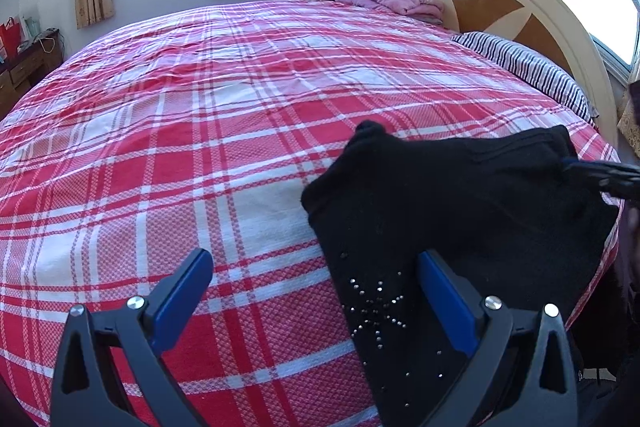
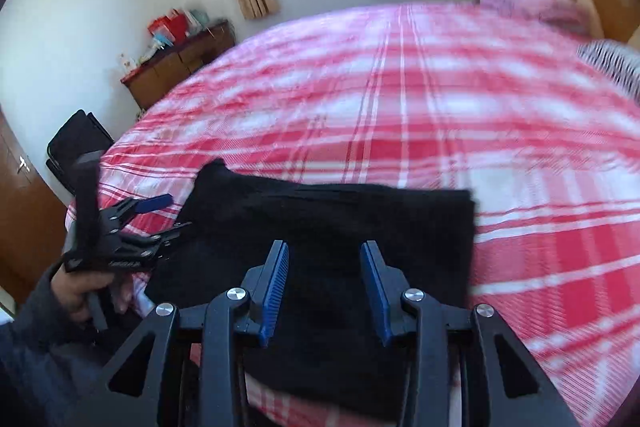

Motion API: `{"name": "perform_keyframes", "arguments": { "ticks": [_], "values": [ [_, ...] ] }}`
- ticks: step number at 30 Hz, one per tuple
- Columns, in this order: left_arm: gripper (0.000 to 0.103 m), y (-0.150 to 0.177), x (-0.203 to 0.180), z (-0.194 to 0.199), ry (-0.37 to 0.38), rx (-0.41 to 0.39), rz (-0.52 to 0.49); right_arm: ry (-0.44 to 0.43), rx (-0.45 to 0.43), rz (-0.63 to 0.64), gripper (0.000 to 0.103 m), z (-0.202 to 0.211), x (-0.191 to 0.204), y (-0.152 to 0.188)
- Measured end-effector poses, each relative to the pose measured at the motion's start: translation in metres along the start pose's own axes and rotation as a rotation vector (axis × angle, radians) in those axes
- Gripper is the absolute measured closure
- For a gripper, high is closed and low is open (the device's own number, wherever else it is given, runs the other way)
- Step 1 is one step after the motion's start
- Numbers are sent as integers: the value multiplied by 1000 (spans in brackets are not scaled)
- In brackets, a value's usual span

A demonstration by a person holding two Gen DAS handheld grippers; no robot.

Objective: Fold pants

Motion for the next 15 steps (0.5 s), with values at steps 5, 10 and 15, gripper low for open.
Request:
{"name": "perform_keyframes", "arguments": {
  "ticks": [5,10,15],
  "values": [
    [0,3,2,-3,24,11,29,-16,12,23,63,-3,-1,6],
    [0,3,1,-1,19,14,35,-34,-58,-32,63,20,-8,2],
    [0,-1,-4,3,14,-4,31,83,-120,-31,61,49,-32,0]
  ]
}}
Point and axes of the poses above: each gripper's, at about its wrist camera, not at the fingertips, and z roughly against the way its jaws point, x to its left, y to its underside, the point moved 6 cm from there along -z, roughly the way its jaws point, and after that the axes turned 6 degrees about -x, right-handed, at the moved point
